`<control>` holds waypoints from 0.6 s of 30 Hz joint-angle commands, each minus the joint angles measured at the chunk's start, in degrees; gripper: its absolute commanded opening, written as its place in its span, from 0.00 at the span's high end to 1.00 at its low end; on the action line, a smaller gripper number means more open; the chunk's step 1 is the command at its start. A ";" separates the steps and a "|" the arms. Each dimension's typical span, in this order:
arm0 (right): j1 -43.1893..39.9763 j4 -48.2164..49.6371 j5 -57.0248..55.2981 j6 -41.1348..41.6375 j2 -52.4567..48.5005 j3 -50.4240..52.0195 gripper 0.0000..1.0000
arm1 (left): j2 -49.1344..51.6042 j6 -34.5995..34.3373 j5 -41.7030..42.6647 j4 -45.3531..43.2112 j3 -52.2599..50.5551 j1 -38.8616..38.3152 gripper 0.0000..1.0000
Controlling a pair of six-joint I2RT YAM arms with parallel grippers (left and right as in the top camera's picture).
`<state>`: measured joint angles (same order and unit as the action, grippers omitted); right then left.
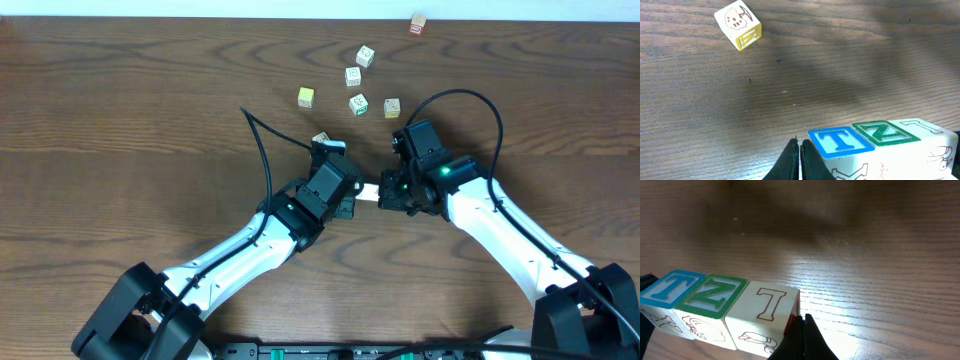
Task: Lift 3 blocks
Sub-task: 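Lift the clamped row higher with both grippers moving upward together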
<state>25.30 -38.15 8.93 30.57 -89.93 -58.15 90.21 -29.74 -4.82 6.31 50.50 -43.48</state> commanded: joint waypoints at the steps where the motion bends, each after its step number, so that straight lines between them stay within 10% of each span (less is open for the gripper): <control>1: 4.59 3.65 24.39 -0.39 1.66 -5.46 0.99 | -1.53 -0.13 18.58 -3.87 6.05 -4.24 0.93; 18: 4.59 0.68 24.37 -1.09 1.66 -9.14 0.99 | -1.55 0.02 18.60 -3.30 7.63 -4.22 0.93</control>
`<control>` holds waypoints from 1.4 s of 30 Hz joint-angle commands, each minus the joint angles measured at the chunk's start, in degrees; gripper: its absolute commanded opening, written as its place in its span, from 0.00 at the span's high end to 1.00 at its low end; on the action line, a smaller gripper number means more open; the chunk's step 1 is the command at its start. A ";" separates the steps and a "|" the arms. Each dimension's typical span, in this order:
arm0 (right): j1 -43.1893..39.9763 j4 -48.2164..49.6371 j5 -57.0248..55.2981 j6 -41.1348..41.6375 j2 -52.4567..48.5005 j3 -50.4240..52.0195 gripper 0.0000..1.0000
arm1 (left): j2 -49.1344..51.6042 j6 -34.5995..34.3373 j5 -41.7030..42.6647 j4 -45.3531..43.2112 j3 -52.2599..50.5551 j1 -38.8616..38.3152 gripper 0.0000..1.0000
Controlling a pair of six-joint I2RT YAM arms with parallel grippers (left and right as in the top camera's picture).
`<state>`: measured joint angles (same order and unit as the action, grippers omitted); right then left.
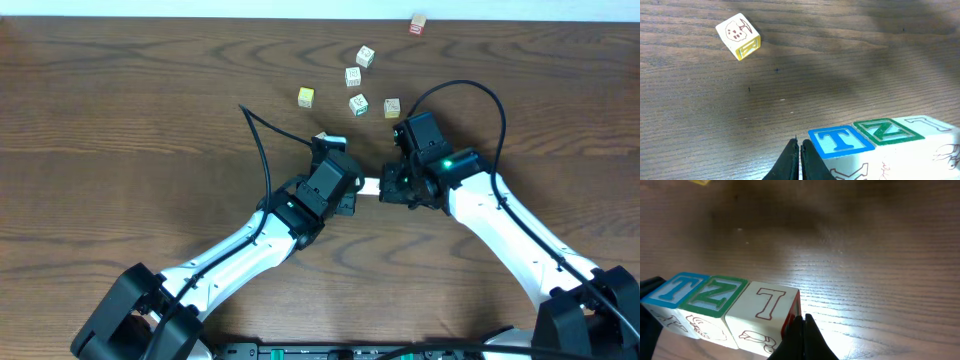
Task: Lift 3 blocks
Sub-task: 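Lift the clamped row higher with both grippers moving upward together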
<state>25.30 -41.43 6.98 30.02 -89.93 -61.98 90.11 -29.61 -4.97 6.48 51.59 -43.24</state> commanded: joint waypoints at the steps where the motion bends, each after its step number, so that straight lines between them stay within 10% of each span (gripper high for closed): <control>1: 4.59 3.85 26.29 -0.59 1.66 -5.44 0.99 | -1.44 -0.04 18.73 -3.45 6.62 -4.46 0.93; 42: 4.59 1.27 26.08 -1.84 1.97 -9.29 0.99 | -1.77 0.87 18.71 -2.14 9.94 -4.46 0.93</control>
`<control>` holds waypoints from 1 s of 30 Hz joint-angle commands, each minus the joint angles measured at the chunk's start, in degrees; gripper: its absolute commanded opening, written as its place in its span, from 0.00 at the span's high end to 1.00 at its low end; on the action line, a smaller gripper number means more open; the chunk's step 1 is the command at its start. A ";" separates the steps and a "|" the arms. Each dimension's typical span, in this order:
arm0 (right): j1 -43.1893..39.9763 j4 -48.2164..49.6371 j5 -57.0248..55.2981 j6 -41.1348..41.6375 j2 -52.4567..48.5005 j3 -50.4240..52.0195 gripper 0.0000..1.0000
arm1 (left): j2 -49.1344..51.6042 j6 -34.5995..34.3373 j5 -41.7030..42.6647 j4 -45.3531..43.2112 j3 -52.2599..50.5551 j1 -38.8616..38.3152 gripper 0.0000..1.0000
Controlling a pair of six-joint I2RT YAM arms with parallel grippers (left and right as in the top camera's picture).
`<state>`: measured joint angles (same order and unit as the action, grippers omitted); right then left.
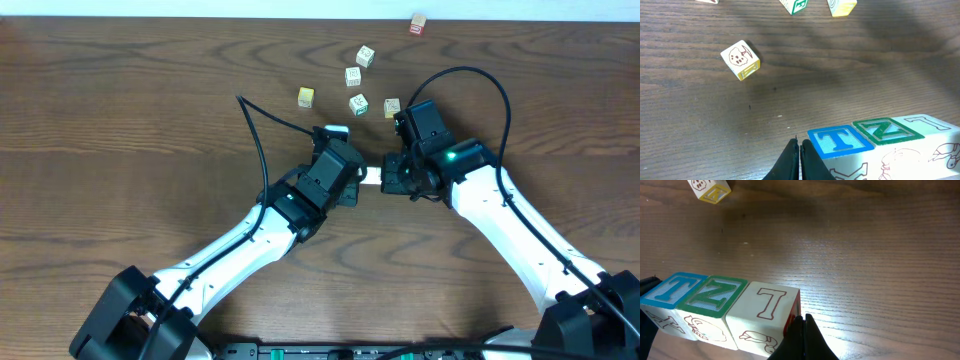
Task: Lift 3 blocks
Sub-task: 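Lift the clamped row higher with both grippers moving upward together, then hold the row raised between both grippers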
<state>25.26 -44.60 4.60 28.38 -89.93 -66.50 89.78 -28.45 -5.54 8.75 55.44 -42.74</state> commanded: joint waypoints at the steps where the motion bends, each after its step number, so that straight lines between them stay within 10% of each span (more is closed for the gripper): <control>1: 4.63 4.46 28.46 -0.17 1.99 -4.76 0.99 | -1.51 -0.26 19.28 -4.42 6.10 -4.96 0.93; 30: 4.63 3.43 28.28 0.20 6.01 -5.11 0.99 | -3.87 0.35 19.26 -1.25 8.61 -4.96 0.93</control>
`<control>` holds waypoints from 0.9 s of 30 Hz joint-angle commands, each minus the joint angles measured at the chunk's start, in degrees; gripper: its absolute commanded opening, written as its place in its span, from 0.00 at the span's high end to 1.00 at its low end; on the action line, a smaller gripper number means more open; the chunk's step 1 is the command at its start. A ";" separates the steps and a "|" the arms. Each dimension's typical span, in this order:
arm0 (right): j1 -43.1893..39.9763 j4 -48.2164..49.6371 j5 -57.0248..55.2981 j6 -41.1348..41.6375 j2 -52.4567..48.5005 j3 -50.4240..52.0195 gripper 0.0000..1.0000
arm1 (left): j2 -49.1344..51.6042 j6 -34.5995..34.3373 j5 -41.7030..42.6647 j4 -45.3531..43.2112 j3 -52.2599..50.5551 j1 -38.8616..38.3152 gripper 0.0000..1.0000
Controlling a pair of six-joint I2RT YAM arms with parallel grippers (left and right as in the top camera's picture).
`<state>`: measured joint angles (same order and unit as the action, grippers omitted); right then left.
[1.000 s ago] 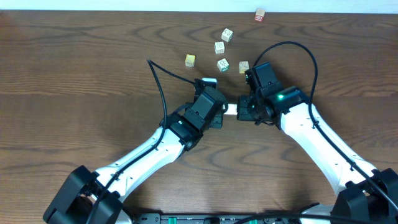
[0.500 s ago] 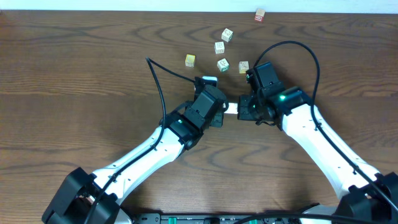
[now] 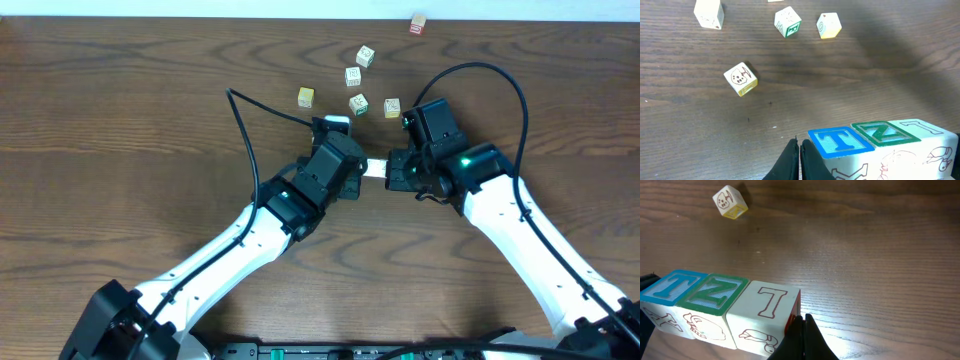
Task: Lift 3 blocks
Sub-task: 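Hold the row raised between both grippers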
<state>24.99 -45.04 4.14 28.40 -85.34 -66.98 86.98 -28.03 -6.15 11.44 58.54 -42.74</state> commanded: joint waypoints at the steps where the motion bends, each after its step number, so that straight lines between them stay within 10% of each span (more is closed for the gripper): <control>1: 4.90 3.87 28.74 0.26 1.46 -4.63 0.99 | -1.11 -0.09 19.87 -3.93 5.51 -4.96 0.93; 27: 4.90 1.90 28.72 0.26 2.62 -8.20 0.99 | -4.70 0.37 19.02 -2.45 5.51 -4.96 0.93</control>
<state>24.99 -47.27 5.10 28.45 -83.50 -71.20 82.30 -28.01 -8.36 12.25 59.61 -42.72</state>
